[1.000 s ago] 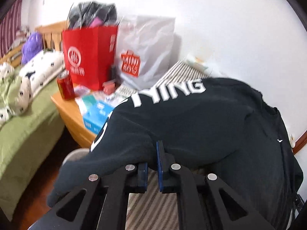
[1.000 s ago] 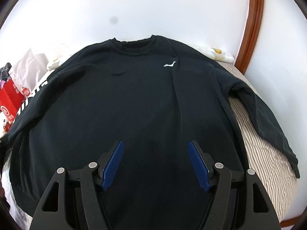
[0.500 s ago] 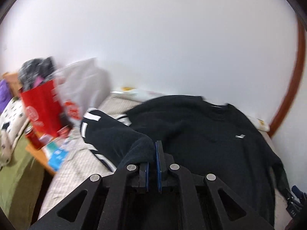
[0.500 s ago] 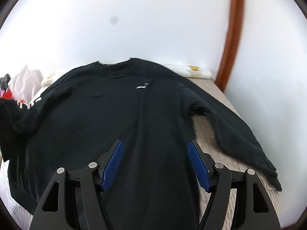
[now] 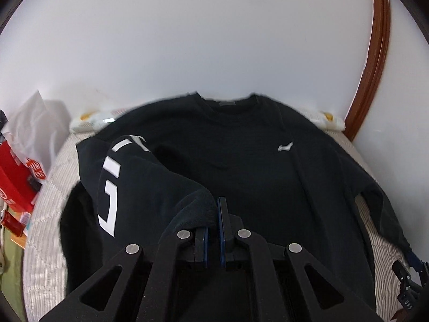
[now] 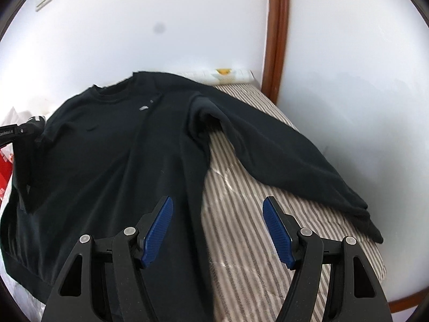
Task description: Fold small clothes
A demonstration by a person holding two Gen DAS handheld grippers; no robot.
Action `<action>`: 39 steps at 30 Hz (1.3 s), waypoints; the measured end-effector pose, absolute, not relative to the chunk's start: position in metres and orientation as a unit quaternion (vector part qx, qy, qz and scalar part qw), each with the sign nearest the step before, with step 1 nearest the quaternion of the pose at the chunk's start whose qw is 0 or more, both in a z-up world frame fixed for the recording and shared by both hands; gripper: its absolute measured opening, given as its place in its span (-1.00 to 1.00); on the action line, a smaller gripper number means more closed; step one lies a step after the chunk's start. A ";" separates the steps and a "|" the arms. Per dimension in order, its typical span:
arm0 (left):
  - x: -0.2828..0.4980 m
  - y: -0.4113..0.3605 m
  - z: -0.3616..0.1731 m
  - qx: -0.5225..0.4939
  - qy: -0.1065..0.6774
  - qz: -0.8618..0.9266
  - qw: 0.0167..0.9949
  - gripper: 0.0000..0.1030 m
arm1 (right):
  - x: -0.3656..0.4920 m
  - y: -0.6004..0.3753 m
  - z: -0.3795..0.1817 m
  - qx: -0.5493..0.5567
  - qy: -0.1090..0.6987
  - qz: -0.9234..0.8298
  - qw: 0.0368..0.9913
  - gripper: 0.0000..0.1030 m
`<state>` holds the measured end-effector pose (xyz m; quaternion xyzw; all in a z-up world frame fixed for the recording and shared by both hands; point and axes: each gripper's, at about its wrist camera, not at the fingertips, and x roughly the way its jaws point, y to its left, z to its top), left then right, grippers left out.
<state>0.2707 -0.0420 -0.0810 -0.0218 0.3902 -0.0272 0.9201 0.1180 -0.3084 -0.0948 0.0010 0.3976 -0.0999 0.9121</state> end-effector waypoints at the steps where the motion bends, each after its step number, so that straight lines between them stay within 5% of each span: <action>1: 0.271 -0.044 -0.082 -0.020 0.393 -0.029 0.919 -0.88 | 0.118 -0.310 -0.097 0.003 0.400 -0.101 0.911 0.34; 10: 0.235 -0.039 -0.066 -0.011 0.389 -0.048 0.920 -0.58 | 0.122 -0.285 -0.089 -0.011 0.387 -0.070 0.919 0.34; 12: 0.217 -0.026 -0.060 -0.011 0.380 -0.043 0.924 -0.37 | 0.123 -0.271 -0.084 -0.018 0.380 -0.057 0.923 0.34; 14: 0.202 -0.009 -0.057 -0.020 0.373 -0.034 0.927 0.20 | 0.125 -0.254 -0.078 -0.021 0.371 -0.036 0.928 0.34; 15: 0.192 0.002 -0.058 -0.023 0.369 -0.022 0.929 0.27 | 0.126 -0.247 -0.076 -0.021 0.370 -0.027 0.928 0.34; 27: 0.134 0.122 -0.125 -0.055 0.430 0.084 0.897 0.26 | 0.176 -0.117 -0.094 -0.065 0.393 0.102 0.912 0.34; 39: 0.139 0.142 -0.163 -0.098 0.425 0.048 0.899 0.20 | 0.207 -0.013 -0.145 -0.078 0.439 0.227 0.866 0.33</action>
